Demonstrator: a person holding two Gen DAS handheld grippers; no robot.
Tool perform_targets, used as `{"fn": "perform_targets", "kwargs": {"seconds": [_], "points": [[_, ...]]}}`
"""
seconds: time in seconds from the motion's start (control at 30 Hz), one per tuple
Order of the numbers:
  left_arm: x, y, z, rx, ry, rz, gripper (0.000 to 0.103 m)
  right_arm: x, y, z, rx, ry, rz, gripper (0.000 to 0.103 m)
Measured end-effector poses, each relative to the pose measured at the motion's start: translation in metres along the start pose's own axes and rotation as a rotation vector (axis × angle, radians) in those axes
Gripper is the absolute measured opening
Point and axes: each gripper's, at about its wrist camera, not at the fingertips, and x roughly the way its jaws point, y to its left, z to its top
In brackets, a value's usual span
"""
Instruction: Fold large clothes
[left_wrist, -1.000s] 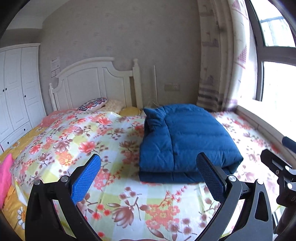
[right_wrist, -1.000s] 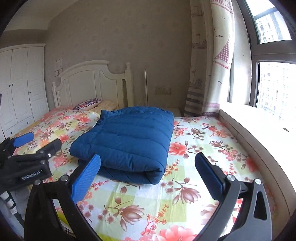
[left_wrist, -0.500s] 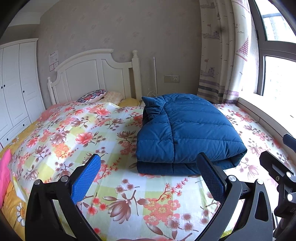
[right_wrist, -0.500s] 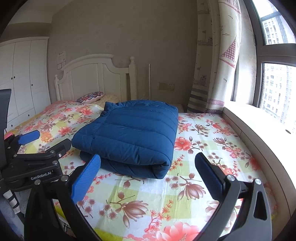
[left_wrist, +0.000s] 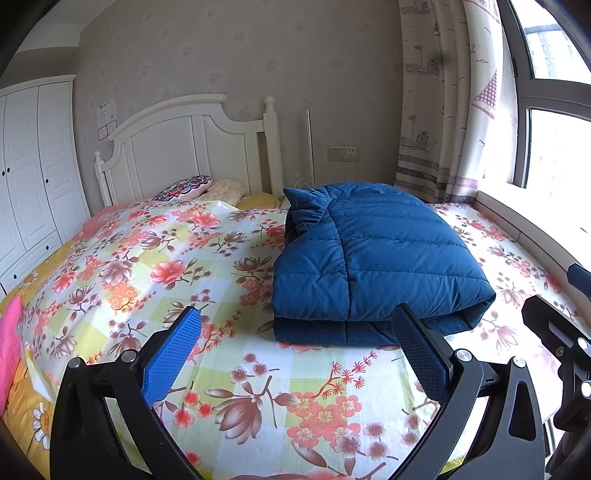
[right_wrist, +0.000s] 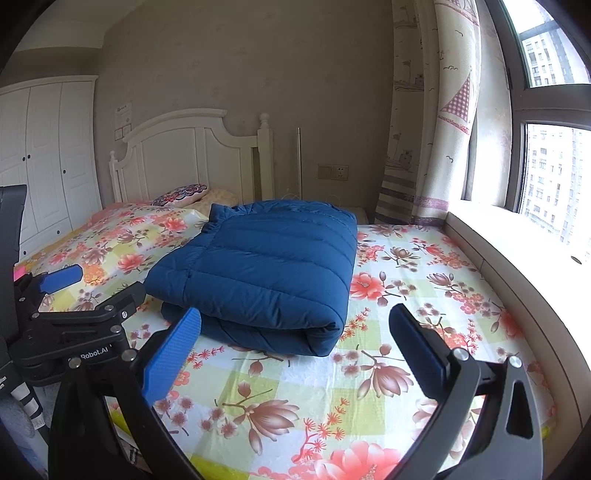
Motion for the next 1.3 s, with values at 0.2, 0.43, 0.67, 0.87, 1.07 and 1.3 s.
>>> {"fn": "perform_targets", "kwargs": {"seconds": [0.2, 0.43, 0.67, 0.87, 1.07, 1.3], "points": [[0.001, 0.001, 0.0, 0.0, -0.002, 0.001, 0.099, 0.001, 0.001, -0.001, 0.004, 0.0, 0.003, 0.101], [0.001, 0.001, -0.001, 0.001, -0.001, 0.003, 0.099, 0.001, 0.003, -0.001, 0.006, 0.0, 0.004, 0.101], [0.001, 0.0, 0.0, -0.001, -0.001, 0.003, 0.099, 0.001, 0.002, -0.001, 0.005, -0.001, 0.005, 0.101], [0.0, 0.0, -0.001, 0.001, -0.004, 0.006, 0.099, 0.001, 0.003, -0.001, 0.006, 0.0, 0.005, 0.101], [0.001, 0.002, -0.002, 0.001, -0.002, 0.007, 0.099, 0.002, 0.006, -0.003, 0.006, 0.003, 0.008, 0.101], [0.001, 0.002, -0.003, 0.001, -0.002, 0.009, 0.099, 0.003, 0.011, -0.004, 0.011, 0.005, 0.009, 0.101]]}}
